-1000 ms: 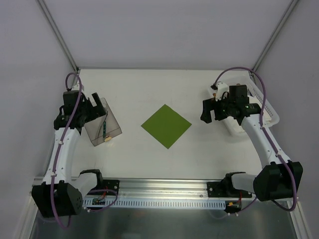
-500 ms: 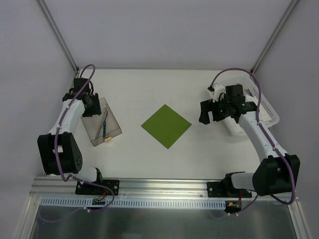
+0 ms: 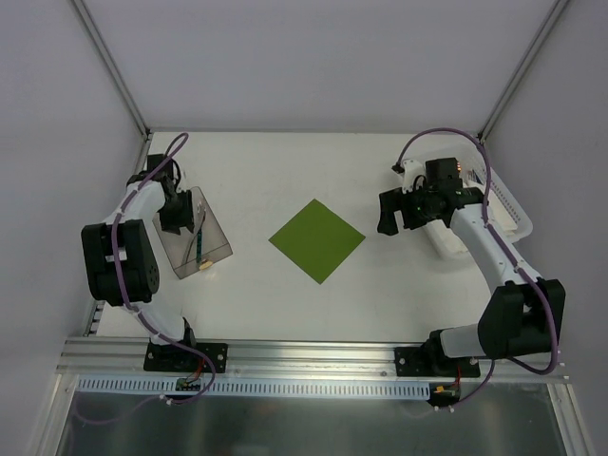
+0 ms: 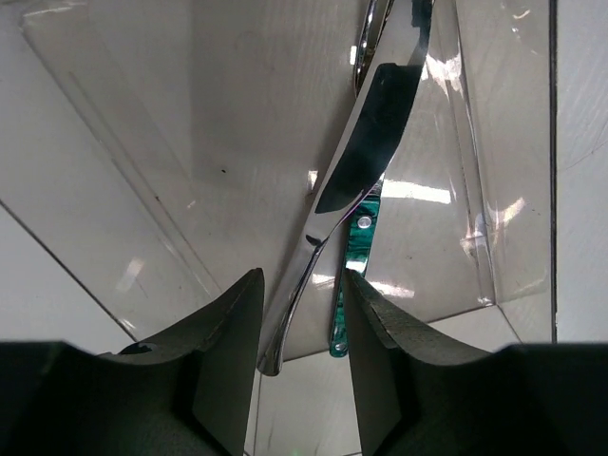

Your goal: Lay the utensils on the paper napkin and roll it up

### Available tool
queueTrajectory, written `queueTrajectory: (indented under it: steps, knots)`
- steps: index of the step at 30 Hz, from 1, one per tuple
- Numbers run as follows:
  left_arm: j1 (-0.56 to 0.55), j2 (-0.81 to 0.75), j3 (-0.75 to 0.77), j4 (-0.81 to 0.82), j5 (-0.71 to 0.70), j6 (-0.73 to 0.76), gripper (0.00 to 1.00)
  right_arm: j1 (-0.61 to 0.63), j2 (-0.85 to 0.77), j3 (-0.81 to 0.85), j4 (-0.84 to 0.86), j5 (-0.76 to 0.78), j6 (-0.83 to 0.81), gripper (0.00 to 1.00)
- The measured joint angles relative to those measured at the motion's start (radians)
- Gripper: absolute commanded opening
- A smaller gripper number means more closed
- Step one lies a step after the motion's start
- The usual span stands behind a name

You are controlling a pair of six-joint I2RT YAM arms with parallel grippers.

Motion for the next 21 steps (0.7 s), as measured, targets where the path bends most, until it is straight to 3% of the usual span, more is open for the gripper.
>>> queueTrajectory:
  steps: [16,21]
  knots:
    - [0.006,0.132,0.005,-0.009,0.019,0.021,0.31,0.000,0.056,0.023,-0.002,-0.024,-0.004,0.97]
    - [0.006,0.157,0.008,-0.010,0.017,0.020,0.23,0.000,0.076,0.040,-0.002,-0.040,-0.003,0.97]
